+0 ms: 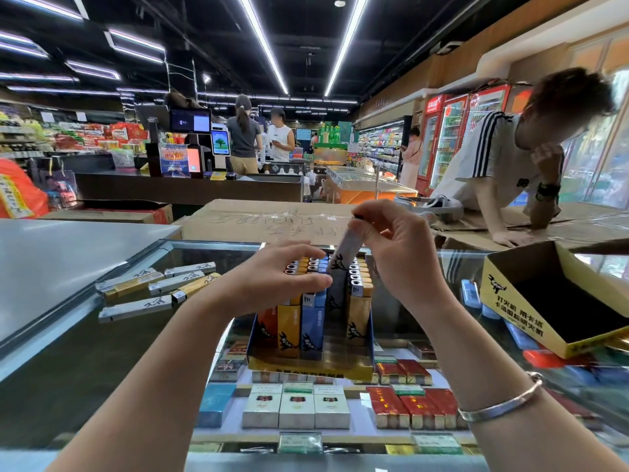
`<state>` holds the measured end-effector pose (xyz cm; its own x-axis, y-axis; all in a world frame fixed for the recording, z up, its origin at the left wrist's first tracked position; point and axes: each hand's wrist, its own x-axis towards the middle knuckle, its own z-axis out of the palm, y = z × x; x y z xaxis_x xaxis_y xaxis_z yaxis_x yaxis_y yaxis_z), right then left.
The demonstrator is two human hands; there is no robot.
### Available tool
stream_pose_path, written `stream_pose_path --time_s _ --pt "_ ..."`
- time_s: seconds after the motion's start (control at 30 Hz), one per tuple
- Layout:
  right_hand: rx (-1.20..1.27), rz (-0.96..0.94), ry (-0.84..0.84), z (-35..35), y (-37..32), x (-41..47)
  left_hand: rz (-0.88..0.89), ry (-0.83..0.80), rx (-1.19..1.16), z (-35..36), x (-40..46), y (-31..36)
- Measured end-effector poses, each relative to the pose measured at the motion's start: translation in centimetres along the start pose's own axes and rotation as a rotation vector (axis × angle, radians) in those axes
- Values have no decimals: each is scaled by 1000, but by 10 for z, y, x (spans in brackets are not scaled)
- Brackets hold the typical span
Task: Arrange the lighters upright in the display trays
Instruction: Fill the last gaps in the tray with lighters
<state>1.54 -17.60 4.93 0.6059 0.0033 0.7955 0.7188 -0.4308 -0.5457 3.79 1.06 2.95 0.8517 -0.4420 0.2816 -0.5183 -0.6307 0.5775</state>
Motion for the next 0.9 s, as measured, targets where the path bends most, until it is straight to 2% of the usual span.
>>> stream_pose_path --time_s 0.23,0.43,0.53,0.7,0.9 --pt "-88 -28 -11 2 6 -1 -16 -25 -1 -1 -1 -3" --pt "-256 0 -233 7 14 -5 -33 -43 -9 0 1 -4" --pt "-250 62 -296 10 18 -5 -39 -43 7 1 1 -4" --pt "-208 143 -281 14 24 -2 -49 -48 -11 1 1 -3" --pt "3 283 -273 16 25 -4 -39 -46 -1 1 2 -3"
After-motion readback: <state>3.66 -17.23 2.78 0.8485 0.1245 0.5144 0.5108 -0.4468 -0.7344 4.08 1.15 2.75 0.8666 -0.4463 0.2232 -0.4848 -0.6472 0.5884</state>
